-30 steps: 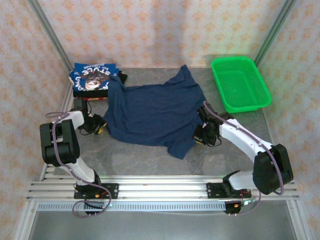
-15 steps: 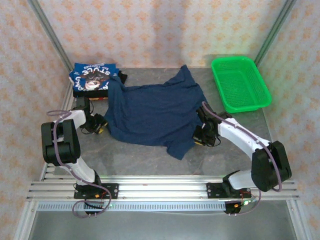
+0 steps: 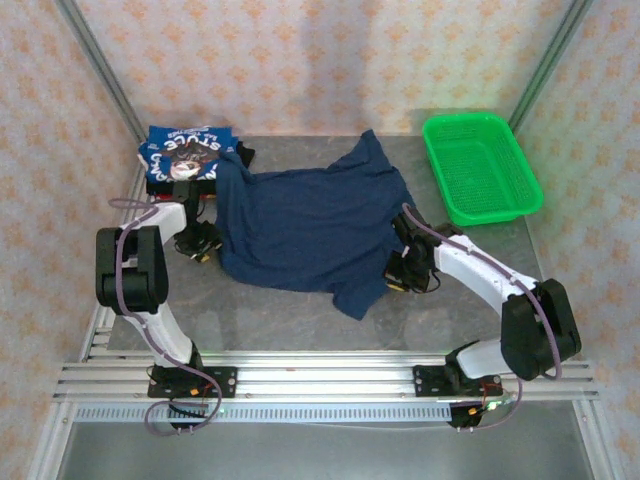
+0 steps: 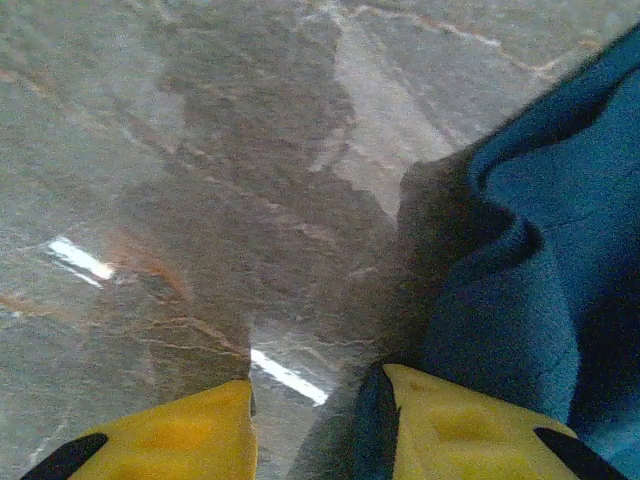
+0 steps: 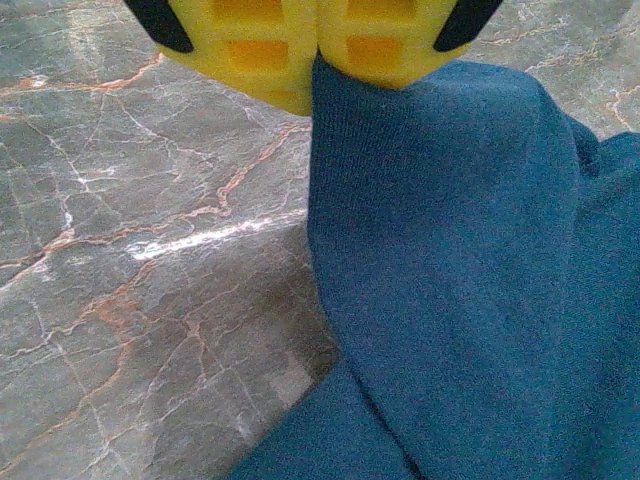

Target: Fold and stack the t-shirts

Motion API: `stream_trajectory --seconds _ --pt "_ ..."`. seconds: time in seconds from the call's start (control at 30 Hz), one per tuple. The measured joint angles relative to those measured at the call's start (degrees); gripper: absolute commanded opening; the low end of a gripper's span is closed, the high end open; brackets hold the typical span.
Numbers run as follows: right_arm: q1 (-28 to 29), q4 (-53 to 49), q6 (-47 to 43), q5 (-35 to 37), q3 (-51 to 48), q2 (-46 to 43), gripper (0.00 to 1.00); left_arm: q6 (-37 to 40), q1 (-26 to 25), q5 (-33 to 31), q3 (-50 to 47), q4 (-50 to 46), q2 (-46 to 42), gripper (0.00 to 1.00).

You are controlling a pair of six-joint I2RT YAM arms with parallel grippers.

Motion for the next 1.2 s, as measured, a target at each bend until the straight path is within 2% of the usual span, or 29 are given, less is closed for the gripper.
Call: stream_trajectory --seconds 0.3,0.47,0.63,0.77,1.0,1.2 --pt "0.0 0.4 -0.6 -0.9 0.0 0.7 0.00 -0.1 -4.3 -6.1 6.1 -5.8 4.6 0.27" --pt "0.0 0.6 -1.1 -1.7 0.0 1.4 0.00 -0.1 -6.5 -9.3 9.2 -8.7 7.0 0.19" --pt "0.0 1.0 -1.5 -2.2 0.1 1.8 0.00 0.0 -8.0 -11.0 10.6 -9.6 7.8 0.04" --pt "0.0 0.9 -2.5 -2.3 1.0 1.8 0.00 1.1 -8.7 -11.1 10.2 -9.0 7.0 0.00" --pt "-0.9 -1.6 -4.0 -2.0 1.7 -0.4 0.00 3.5 -11.5 -1.7 1.1 0.0 -1.8 0.00" --pt "-4.3 -5.9 -4.5 -0.9 1.7 -6.5 0.00 4.3 -7.0 -0.3 -8.0 0.0 -15.5 0.00"
